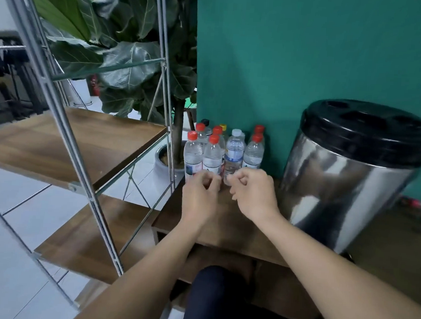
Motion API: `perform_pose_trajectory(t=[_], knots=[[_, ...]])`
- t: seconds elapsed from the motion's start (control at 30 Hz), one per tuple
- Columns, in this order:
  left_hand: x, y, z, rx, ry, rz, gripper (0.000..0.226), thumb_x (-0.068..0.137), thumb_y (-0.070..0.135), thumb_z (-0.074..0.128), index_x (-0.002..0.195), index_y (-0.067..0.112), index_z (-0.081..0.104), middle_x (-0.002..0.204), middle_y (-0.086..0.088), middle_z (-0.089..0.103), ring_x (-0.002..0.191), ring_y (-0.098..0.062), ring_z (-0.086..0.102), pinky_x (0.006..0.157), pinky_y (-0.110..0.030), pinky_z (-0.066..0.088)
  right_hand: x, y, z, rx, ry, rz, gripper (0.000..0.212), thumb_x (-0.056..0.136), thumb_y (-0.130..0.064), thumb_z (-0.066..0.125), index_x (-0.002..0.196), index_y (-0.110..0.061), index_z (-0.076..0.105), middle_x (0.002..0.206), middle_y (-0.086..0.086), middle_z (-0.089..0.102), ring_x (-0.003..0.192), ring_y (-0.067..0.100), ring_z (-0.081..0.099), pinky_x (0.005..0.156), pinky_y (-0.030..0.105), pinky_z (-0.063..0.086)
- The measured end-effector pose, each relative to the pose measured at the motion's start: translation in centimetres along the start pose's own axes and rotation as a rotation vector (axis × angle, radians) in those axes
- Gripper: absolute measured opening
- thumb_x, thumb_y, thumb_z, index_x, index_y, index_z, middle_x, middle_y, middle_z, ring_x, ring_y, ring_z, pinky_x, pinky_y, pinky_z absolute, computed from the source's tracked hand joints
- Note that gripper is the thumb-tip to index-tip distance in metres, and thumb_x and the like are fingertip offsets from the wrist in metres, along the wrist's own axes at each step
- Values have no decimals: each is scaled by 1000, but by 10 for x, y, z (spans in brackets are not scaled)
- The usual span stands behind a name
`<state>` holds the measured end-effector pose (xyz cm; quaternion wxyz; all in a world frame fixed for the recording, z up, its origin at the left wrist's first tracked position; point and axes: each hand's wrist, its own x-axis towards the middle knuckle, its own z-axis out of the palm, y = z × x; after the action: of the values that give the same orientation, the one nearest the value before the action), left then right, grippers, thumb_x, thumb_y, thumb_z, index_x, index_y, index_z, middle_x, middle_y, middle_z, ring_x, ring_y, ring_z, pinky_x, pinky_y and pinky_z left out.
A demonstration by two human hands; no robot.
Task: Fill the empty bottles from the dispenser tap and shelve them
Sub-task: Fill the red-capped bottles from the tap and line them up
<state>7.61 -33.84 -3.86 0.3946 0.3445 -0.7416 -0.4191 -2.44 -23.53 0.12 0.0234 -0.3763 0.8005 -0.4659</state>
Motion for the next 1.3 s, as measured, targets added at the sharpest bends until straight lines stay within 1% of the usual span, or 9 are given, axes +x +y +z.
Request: perform_pose_trajectory(t=[0.13,0.23,0.33,0.43,0.6,0.77,0.97,1.1,1.3], knots=[[-51,62,8,-114,-104,217,23,111,20,65,93,26,79,89,12,78,89,-10,74,79,-29,57,-51,-7,-74,63,27,-47,30,108,-12,60,85,-22,78,70,-4,76,59,13,73,69,41,65],[-87,104,37,-201,-184,267,21,111,19,65,98,26,81,92,10,79,90,-13,75,82,-36,61,-88,6,-135,67,70,-33,30,108,-8,55,96,-25,77,78,-4,77,67,12,75,72,40,65],[-123,143,76,-292,-291,311,17,111,18,67,104,25,81,97,9,81,94,-14,78,86,-43,65,-119,29,-195,30,159,-38,24,105,-9,61,99,-27,76,82,-7,77,74,10,75,75,36,63],[-155,175,123,-356,-383,321,11,109,18,71,113,25,79,101,11,80,99,-9,77,89,-30,63,-139,70,-248,-23,254,-4,14,104,-19,69,100,-31,74,87,-12,75,83,7,73,79,31,61],[-198,202,226,-356,-565,217,20,106,24,77,127,25,75,112,13,77,106,3,71,95,-16,56,-150,170,-321,-105,357,116,10,104,-22,74,113,-27,74,101,-15,74,95,0,69,90,27,60],[-207,206,332,-288,-628,-7,31,106,29,78,137,28,71,123,15,72,112,0,67,102,-22,52,-135,267,-374,-234,321,271,31,104,-24,76,133,-18,71,121,-6,75,111,12,71,105,33,58],[-189,191,427,-144,-688,-33,47,108,30,76,152,25,63,147,8,65,120,-1,59,106,-25,47,-106,351,-418,-440,271,361,59,103,-26,77,158,-20,55,157,3,58,117,22,71,101,25,49],[-178,183,475,-57,-713,-31,56,108,31,75,161,26,56,157,6,60,124,-3,52,107,-27,46,-83,392,-436,-601,169,301,72,103,-26,76,166,-22,42,166,1,48,154,24,46,133,47,30],[-166,166,518,-132,-726,-209,61,108,35,75,164,29,52,162,4,56,141,-19,60,119,-46,55,-60,437,-451,-768,35,245,82,103,-35,74,171,-22,30,168,4,44,162,25,32,137,55,8]])
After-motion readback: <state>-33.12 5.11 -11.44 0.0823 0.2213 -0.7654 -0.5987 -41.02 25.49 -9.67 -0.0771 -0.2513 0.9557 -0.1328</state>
